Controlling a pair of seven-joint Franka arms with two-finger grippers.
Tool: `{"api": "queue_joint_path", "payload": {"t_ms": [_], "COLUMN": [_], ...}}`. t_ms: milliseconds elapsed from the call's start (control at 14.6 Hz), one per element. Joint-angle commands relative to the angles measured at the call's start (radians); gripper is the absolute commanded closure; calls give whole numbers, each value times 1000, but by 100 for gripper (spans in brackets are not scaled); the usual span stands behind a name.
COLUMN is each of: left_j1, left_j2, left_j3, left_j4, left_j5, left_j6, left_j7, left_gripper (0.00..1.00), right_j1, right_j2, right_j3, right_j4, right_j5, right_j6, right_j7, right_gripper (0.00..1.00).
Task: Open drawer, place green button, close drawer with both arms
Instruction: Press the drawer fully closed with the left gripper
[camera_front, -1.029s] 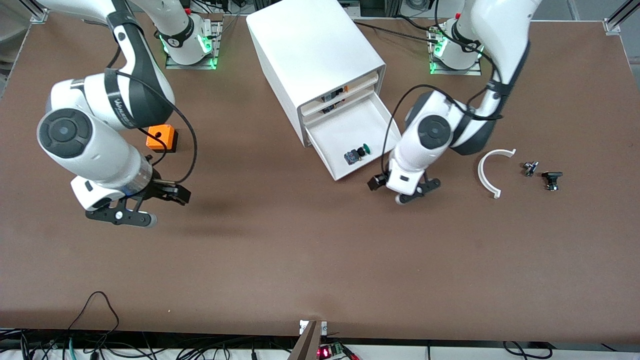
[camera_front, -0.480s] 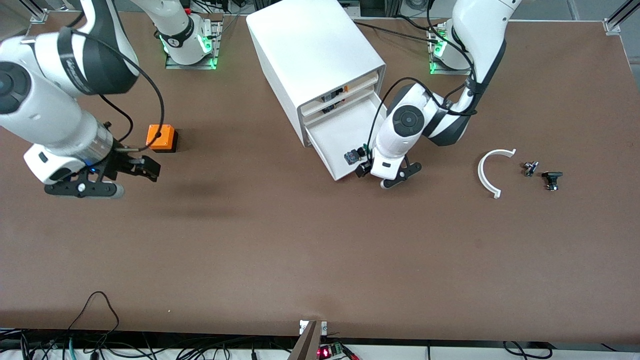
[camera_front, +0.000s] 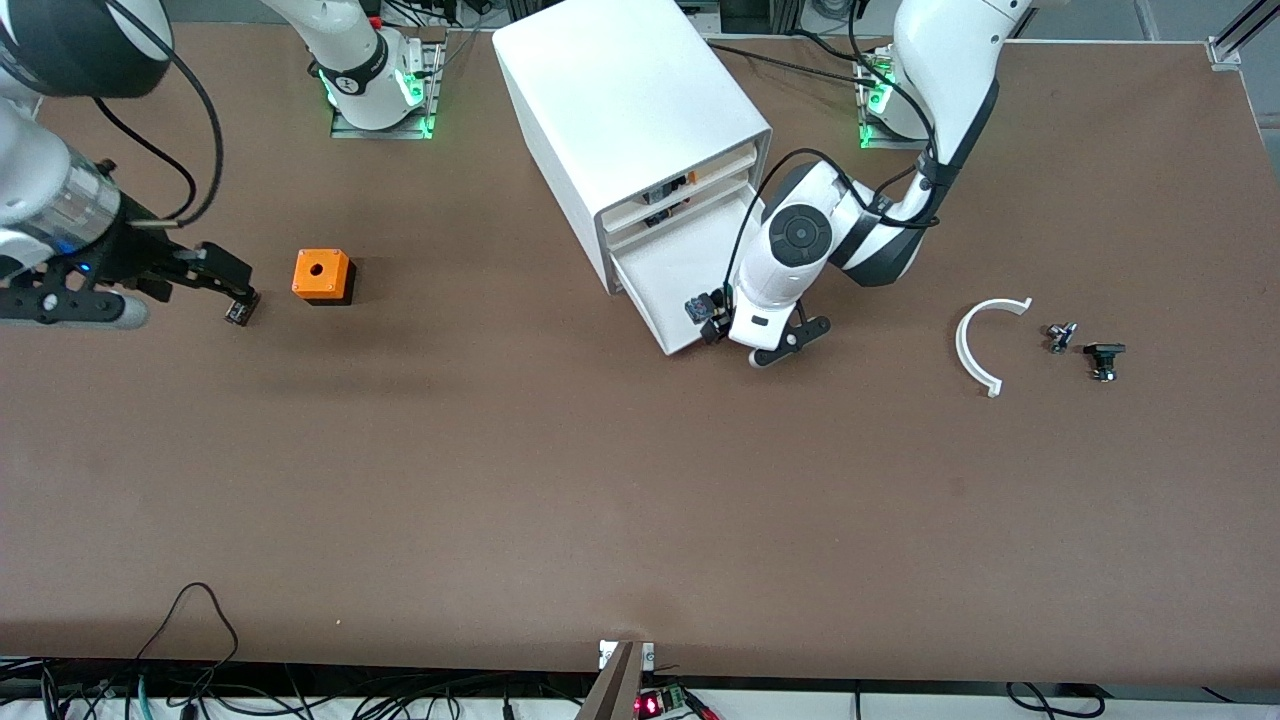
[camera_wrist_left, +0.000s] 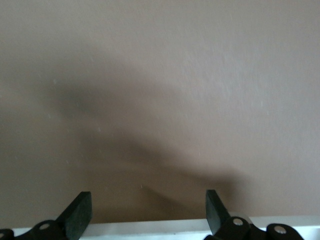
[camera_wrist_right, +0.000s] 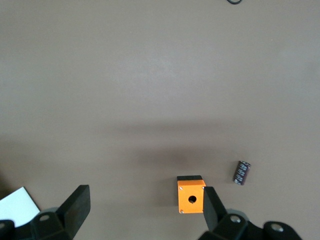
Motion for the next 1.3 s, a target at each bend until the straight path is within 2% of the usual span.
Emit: {"api": "queue_joint_path", "payload": {"t_ms": [0, 412, 1235], "left_j1": [-2, 0, -2], "left_j2": [-21, -24, -24], "left_j3": [-54, -154, -227], "left_j4": [-36, -51, -50], "left_j5": [3, -1, -12], "left_j6": [-13, -71, -102], "left_j7": [-20, -79, -134], "left_gripper": [0, 0, 0], "right_j1": [-5, -34, -6], "right_j2": [-80, -89, -68], "right_j3": [-8, 1, 3], "right_j4": [-67, -64, -3], "right_j5": [15, 11, 4], "right_j6": [-16, -44, -41], "right_j7": [-44, -32, -30], "right_gripper": [0, 0, 0]}}
